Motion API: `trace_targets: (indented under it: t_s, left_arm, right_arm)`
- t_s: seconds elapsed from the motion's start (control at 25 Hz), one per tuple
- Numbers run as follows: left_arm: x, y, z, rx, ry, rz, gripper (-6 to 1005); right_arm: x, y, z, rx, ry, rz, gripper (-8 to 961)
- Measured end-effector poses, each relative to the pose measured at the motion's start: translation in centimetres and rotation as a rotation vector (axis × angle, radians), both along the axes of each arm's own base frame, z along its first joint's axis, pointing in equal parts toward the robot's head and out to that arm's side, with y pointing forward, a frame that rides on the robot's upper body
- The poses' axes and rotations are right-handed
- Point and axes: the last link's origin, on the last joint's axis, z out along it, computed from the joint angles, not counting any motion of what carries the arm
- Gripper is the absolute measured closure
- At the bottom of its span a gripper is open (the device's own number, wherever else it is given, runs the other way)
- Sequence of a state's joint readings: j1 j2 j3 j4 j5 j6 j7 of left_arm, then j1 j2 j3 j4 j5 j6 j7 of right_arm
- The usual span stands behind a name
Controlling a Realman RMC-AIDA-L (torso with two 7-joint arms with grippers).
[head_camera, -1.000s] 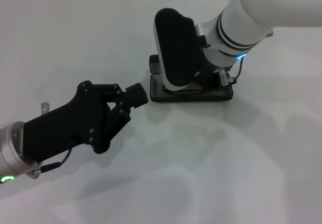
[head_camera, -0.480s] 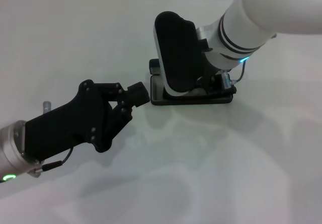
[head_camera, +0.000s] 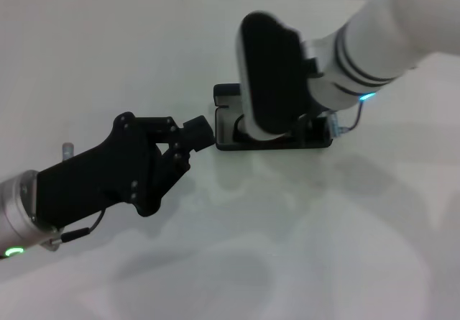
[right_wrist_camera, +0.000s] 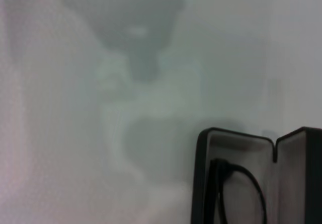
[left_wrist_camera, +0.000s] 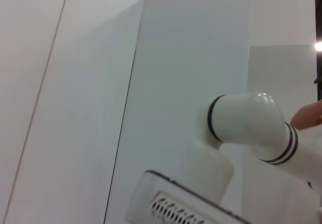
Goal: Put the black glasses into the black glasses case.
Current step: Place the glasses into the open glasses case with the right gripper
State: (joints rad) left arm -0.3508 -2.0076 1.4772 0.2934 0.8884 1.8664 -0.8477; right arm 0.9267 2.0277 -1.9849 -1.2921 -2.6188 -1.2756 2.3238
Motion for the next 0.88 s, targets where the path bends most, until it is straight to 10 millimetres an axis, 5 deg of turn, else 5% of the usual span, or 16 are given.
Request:
trace_targets:
  t_s: [0.4, 0.64, 0.88]
  left_arm:
    - [0.4, 1.8, 1.7, 0.024, -0.024, 0.010, 928]
    - [1.2, 3.9, 3.5, 0.031, -0.019, -0.014, 927]
    - [4.8, 9.9, 4.6, 0.007, 0.107, -0.036, 927]
  right_arm:
    - [2.3, -2.8, 7.3, 0.114, 0.351, -0.226, 845]
    - [7.9, -4.2, 12.2, 0.251, 0.539, -0.416, 847]
    - [13.1, -5.4, 16.0, 0.312, 0.708, -0.576, 849]
